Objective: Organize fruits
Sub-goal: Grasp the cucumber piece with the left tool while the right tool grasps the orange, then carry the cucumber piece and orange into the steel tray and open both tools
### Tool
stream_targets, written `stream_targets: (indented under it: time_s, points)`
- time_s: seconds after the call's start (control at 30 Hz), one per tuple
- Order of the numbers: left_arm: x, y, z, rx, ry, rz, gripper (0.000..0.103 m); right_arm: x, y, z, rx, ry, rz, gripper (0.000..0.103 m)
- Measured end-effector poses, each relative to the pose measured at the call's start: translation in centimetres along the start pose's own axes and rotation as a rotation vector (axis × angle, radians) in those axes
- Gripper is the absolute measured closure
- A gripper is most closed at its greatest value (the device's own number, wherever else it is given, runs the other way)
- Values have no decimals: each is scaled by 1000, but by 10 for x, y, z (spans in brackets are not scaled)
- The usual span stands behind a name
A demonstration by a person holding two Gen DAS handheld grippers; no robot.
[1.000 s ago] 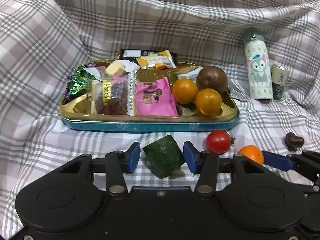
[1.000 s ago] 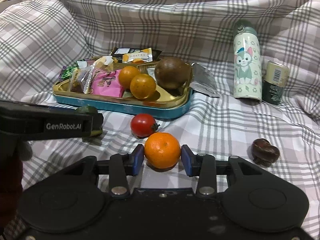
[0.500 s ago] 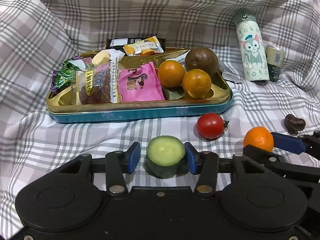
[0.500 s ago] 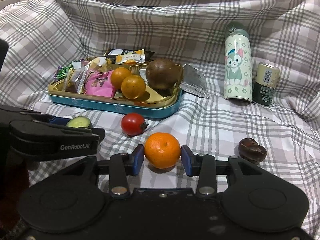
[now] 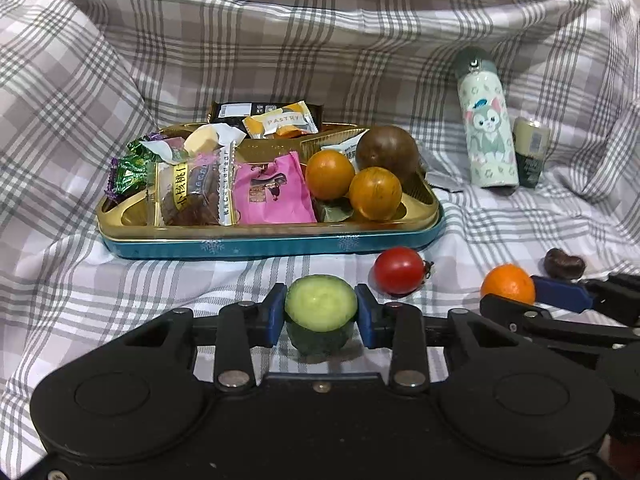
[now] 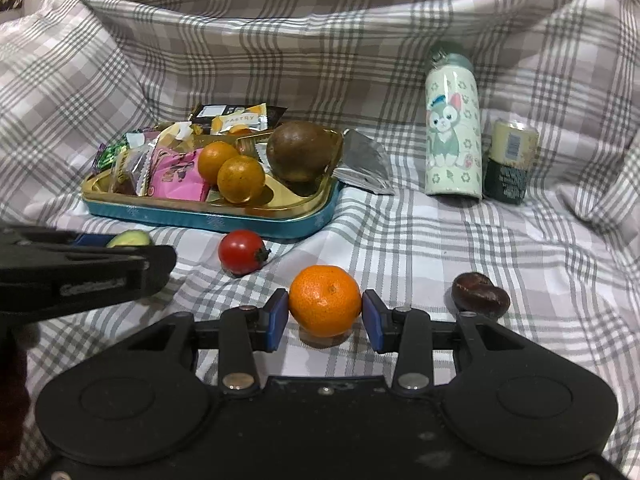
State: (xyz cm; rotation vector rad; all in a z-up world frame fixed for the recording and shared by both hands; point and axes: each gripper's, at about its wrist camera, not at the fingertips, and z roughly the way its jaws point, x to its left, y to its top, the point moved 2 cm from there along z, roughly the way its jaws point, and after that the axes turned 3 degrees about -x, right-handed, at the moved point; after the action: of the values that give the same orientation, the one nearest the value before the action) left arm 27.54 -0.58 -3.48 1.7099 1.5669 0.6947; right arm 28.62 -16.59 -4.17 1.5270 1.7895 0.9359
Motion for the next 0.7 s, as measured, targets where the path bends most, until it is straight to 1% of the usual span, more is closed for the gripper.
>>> stream_targets:
  time_s: [0.1,0.17,0.23,0.3,0.4,0.5,0.57,0.7]
  points:
    - [5,-3,-5,14,2,-24,58,-9,0,2,36,16,61,62]
    - [9,-6,-9,42,16,-42,58,-18,-1,2,68,27,116,62]
    - [14,-8,-13,89,24,-95,58,-23,-2,-1,82,28,149,62]
    - [20,-9,-20,123,9,-161,58,-28,-4,-8,89,12,169,62]
    - [23,-12,-44,121,-22,-238,58,-35,-11,-25,97,4,215,62]
    - [18,-13,-70,104,-15,-232,58,-40,-18,-46,103,16,255,62]
    - [13,-13,-87,96,-10,-214,58,-41,-23,-64,96,10,259,62]
    - [-1,-15,-117,97,-31,-174,58,-40,-33,-99,83,12,253,62]
